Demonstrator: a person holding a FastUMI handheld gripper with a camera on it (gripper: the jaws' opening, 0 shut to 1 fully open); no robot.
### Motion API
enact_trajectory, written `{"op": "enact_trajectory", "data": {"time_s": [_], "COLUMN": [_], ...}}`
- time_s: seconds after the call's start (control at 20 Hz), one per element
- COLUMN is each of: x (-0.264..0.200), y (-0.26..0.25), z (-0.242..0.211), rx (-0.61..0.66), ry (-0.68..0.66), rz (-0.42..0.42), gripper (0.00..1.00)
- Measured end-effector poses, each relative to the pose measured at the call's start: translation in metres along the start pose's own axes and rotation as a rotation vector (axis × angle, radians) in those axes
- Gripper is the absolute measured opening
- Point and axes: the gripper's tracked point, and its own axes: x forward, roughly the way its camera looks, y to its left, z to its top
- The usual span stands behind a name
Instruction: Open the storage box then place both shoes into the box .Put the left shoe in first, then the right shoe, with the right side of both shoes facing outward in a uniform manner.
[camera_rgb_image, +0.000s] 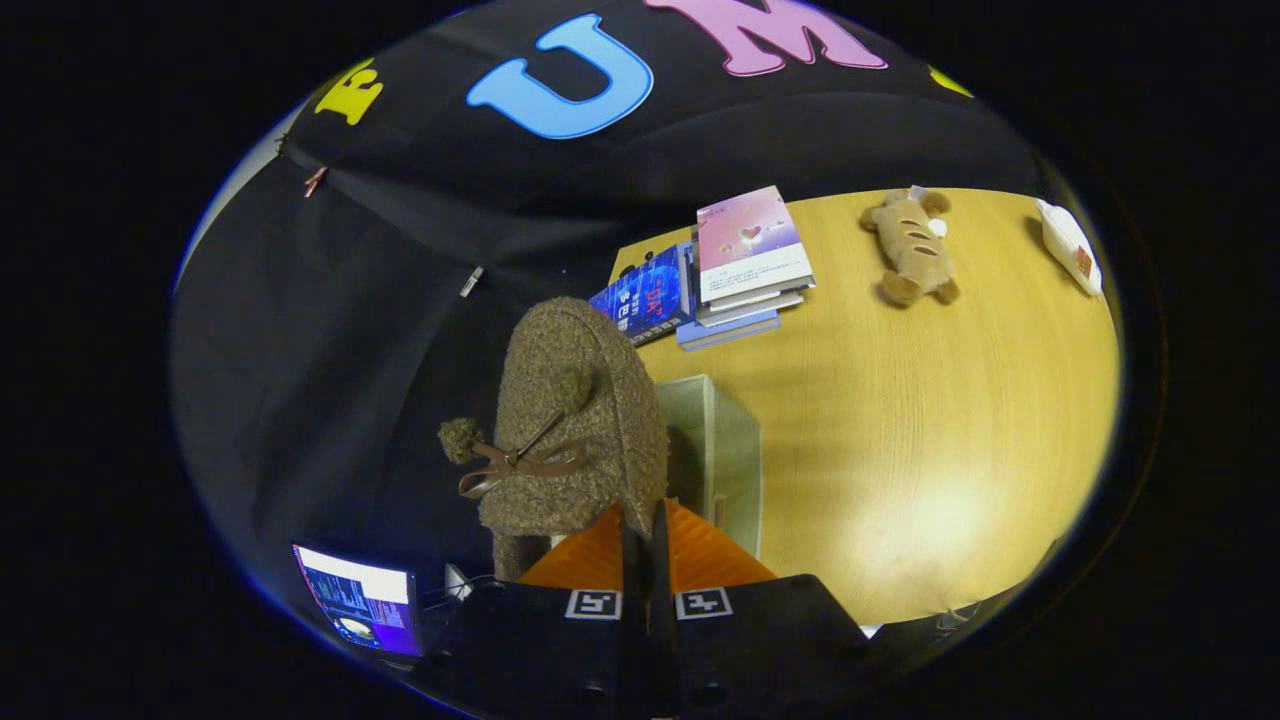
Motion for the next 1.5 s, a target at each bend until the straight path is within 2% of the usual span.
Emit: {"op": "enact_trajectory", "data": {"time_s": [0.2, 0.65, 0.9, 1.0, 1.1, 1.2, 1.4, 1.5], "x": [0.031, 0.08, 0.088, 0.089, 0.087, 0.084, 0.076, 0.073], "y": [0.004, -0.031, -0.05, -0.042, -0.037, -0.034, -0.04, -0.042], "z": [-0.012, -0.046, -0.053, -0.054, -0.048, -0.043, -0.033, -0.031], "rx": [-0.017, -0.089, -0.111, -0.098, -0.089, -0.078, -0.091, -0.094], "ry": [0.039, 0.125, 0.143, 0.139, 0.123, 0.105, 0.066, 0.052], "rz": [-0.087, -0.268, -0.325, -0.292, -0.264, -0.244, -0.244, -0.244], "gripper": [0.05, 0.05, 0.05, 0.09, 0.24, 0.44, 0.99, 0.99]}}
